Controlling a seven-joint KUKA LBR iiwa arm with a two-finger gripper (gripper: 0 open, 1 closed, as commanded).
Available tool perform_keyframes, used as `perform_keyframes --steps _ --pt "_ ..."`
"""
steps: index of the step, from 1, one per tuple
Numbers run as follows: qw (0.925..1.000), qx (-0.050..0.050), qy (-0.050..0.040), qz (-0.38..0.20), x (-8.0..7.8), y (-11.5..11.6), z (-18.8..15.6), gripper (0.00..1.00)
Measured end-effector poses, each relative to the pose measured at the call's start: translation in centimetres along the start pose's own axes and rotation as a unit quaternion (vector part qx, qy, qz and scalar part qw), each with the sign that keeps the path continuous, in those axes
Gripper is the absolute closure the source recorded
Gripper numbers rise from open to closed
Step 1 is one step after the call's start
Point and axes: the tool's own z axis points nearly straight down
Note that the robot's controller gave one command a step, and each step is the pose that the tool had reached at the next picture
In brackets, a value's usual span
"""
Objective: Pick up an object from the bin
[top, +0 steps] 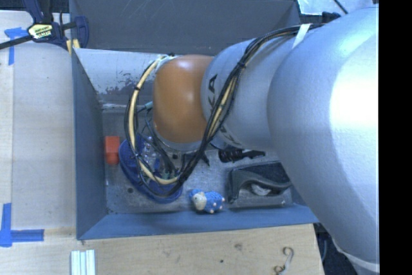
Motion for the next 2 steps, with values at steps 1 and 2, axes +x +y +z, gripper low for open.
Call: perform_keyframes --steps 1,2 --pt "1.0000 -0.001 -0.0024 0.002 0.3 1.0 -1.0 1.00" --pt "0.9810 0.000 -0.0043 -0.194 -4.3 -4.2 -5.4 1.00"
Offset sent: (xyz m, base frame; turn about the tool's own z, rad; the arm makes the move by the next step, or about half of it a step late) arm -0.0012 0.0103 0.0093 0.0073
